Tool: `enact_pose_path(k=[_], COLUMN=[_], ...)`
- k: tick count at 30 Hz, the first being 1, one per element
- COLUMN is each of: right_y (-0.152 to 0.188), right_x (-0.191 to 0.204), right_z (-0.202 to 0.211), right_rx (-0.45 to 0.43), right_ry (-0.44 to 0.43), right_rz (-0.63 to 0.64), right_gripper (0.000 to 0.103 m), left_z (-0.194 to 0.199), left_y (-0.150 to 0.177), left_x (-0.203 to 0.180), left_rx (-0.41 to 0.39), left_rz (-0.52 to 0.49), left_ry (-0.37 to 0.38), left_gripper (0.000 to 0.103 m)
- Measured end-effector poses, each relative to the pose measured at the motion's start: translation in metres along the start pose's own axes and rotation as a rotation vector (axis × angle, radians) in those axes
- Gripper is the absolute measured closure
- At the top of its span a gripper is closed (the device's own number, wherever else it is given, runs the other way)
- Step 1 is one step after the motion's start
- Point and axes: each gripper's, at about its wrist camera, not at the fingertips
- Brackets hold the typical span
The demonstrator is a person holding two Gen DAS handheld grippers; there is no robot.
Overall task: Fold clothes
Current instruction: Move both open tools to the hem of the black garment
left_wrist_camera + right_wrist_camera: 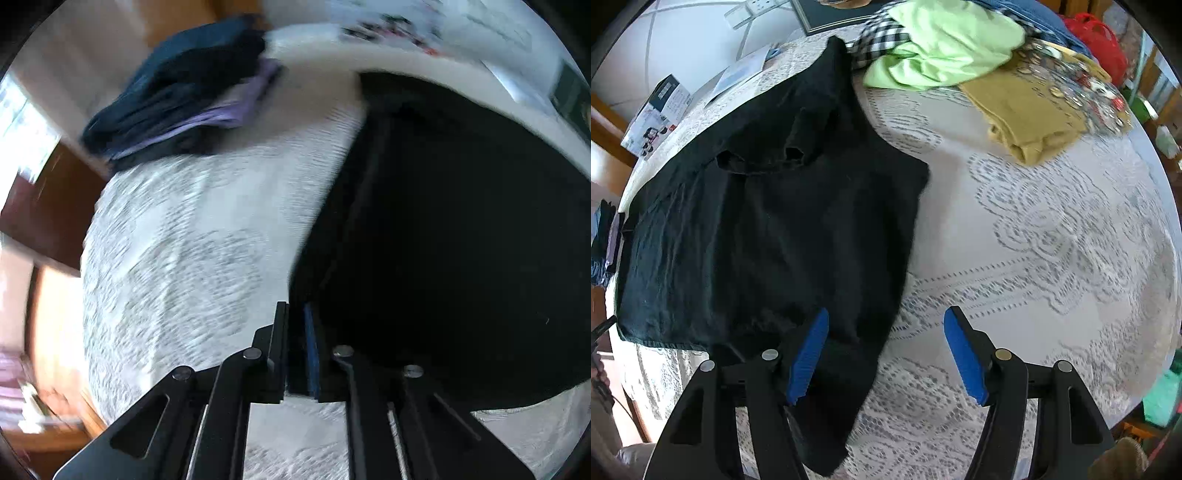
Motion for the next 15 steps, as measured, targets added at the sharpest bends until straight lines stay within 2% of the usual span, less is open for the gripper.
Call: enact_pose_path(k=[1,2,3,4,5,7,15], right_y=[0.002,0.006,0.009,0.012,0.014,0.019,0.044], right_x=[-0.004,-0.006,-0.009,-0.010,-0.011,-0.008,0.010], right_z=[0.002,0.004,0.006,0.007,0.009,0.012,0.014], right_rx=[-0.002,-0.004,-0.007,-0.007,-0.008,-0.008,0.044], right_ry=[-0.001,-0.002,-0.002,-0.005,-0.010,-0.025,-0.071], right_rz=[-0.010,-0.017,-0.023,-0.028,-0.030,-0.024,0.014], right_gripper=[0.039,0.039,0.039,0.039,0.039,0.039,0.038], left_z=[0.002,0.003,0.004,0.005,0.006,0.008,-0.013], left_y=[0.002,0.004,0.006,0.008,0.010,0.017,0.034], left_x=[0.008,0.016,0.023,0.030,0.034,0.036,0.006], left_rx=[0.000,0.007,0.014,0.022,0.031,0.046,0.089], left_rz=[0.012,0.029,0.046,0.065,0.088,0.122,0.098], left_ry=[-0.036,-0.031,-0.027,-0.015,0.027,0.118,0.202], left_gripper=[0.090,0.077,0.070,0.059,0.055,0.053,0.053])
Point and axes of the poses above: each gripper's, at about its wrist camera, not at the fingertips, and z roughly against the way its jaws point, x to its left, y to its underside, and after that the axes turned 4 degrees about -y, right-handed
